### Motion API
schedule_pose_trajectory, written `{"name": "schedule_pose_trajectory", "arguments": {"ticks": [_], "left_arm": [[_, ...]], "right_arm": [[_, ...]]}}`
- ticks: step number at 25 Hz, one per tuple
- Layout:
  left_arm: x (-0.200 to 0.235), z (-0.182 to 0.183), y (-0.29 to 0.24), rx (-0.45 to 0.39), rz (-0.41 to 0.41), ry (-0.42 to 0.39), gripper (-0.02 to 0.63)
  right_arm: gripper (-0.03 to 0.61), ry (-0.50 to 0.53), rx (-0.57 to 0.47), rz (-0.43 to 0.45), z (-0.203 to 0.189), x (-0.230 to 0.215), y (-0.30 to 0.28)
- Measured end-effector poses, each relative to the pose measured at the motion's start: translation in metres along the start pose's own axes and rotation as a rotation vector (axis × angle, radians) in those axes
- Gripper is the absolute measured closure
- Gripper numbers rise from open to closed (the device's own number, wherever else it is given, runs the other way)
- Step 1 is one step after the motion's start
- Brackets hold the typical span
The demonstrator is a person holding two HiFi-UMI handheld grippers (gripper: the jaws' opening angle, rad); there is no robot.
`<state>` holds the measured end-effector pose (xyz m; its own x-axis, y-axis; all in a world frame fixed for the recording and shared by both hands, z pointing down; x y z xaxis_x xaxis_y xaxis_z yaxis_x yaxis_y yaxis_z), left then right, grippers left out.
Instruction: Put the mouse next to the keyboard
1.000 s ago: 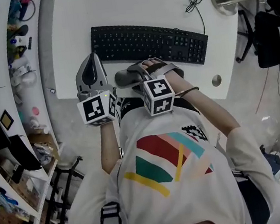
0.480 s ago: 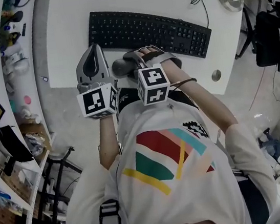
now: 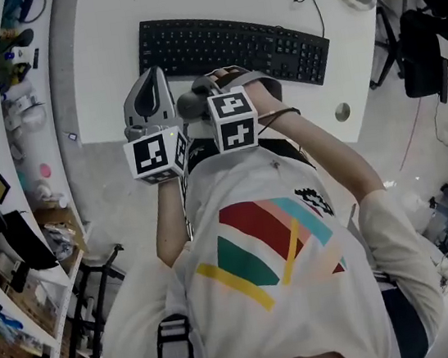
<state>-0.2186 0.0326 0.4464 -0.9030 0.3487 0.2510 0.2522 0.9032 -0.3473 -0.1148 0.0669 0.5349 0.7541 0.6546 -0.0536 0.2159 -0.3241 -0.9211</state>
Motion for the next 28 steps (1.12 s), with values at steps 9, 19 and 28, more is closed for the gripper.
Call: {"name": "schedule_pose_trajectory", "arguments": {"ticks": [9, 19, 28], "left_arm": [[0.007, -0.003, 0.005, -0.002, -0.014, -0.022, 0.569], [-0.014, 0.016, -0.016, -0.011, -0.097, -0.057, 0.569], [-0.100, 0.023, -0.048, 0.011, -0.323, -0.175, 0.569]], "right_arm": [[0.305, -0.020, 0.139, -0.009, 0.003, -0.003, -0.004], [0.305, -0.420, -0.169, -0.220, -0.018, -0.018, 0.052], [0.305, -0.983, -0.320, -0.493, -0.127, -0.021, 0.148]]}}
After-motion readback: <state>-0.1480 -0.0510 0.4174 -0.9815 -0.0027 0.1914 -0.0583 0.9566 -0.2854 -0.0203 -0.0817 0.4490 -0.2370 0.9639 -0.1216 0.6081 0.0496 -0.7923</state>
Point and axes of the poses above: the fingertips, and each gripper's own axes: y backward along the fingers, x to its left, z out of its top, the point moved 2 cm from there along y, backward along the fingers, and after that the axes turned 2 degrees about y, right-handed, at the moved point
